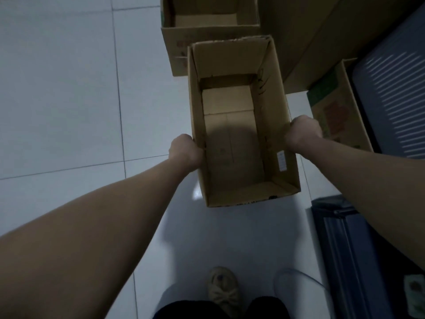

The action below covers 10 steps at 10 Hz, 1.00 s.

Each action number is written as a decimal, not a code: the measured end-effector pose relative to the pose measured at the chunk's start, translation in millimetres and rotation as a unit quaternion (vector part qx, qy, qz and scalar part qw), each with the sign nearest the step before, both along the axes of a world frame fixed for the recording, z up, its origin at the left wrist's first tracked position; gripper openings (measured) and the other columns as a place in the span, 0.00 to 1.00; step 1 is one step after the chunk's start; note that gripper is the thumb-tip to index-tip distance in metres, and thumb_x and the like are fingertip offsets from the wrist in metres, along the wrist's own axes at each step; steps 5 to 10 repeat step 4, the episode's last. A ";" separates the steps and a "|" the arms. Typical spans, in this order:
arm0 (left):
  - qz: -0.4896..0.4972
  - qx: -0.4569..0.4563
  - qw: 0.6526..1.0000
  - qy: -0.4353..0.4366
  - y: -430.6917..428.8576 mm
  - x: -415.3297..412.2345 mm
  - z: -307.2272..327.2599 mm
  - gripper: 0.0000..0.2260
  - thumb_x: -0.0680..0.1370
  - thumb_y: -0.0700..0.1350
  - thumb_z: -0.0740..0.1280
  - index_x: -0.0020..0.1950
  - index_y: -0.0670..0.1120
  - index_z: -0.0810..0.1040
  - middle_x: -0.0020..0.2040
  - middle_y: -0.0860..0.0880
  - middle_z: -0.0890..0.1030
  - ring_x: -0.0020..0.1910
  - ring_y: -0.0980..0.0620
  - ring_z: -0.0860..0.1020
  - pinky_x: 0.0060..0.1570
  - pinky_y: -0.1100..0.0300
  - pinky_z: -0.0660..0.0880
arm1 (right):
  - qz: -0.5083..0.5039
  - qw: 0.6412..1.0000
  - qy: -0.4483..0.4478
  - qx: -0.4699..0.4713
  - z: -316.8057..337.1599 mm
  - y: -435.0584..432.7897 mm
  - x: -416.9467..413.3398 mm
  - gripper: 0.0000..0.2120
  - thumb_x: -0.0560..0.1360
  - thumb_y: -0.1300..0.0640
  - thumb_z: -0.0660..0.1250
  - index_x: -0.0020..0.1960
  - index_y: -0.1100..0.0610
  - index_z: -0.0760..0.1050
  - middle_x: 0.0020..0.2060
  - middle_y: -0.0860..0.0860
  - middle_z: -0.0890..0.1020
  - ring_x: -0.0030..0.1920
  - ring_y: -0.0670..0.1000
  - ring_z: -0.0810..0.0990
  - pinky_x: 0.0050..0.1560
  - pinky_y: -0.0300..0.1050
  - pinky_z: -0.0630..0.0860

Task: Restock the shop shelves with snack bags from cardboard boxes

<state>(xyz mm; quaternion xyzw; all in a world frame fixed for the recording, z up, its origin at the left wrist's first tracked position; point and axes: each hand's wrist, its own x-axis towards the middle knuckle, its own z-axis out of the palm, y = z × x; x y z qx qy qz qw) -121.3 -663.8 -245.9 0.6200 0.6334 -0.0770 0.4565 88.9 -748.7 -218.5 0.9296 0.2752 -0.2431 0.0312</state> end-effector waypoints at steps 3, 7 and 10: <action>-0.068 0.049 0.996 -0.006 2.0 -9.2 60.5 0.16 0.79 0.40 0.62 0.65 0.37 0.71 0.60 0.40 0.77 0.56 0.42 0.77 0.50 0.55 0.73 | 0.106 0.987 0.014 0.123 42.2 -7.2 -43.2 0.10 0.78 0.61 0.58 0.56 0.61 0.74 0.48 0.59 0.79 0.42 0.54 0.74 0.40 0.45 0.70; -0.099 0.047 0.994 -0.017 8.3 -15.0 117.1 0.14 0.78 0.38 0.61 0.63 0.39 0.73 0.57 0.41 0.78 0.52 0.44 0.77 0.45 0.57 0.72 | 0.157 0.979 0.053 0.116 97.8 -5.2 -62.6 0.15 0.79 0.59 0.59 0.64 0.59 0.72 0.51 0.57 0.80 0.45 0.53 0.76 0.42 0.43 0.71; -0.099 0.047 0.994 -0.017 8.3 -15.0 117.1 0.14 0.78 0.38 0.61 0.63 0.39 0.73 0.57 0.41 0.78 0.52 0.44 0.77 0.45 0.57 0.72 | 0.157 0.979 0.053 0.116 97.8 -5.2 -62.6 0.15 0.79 0.59 0.59 0.64 0.59 0.72 0.51 0.57 0.80 0.45 0.53 0.76 0.42 0.43 0.71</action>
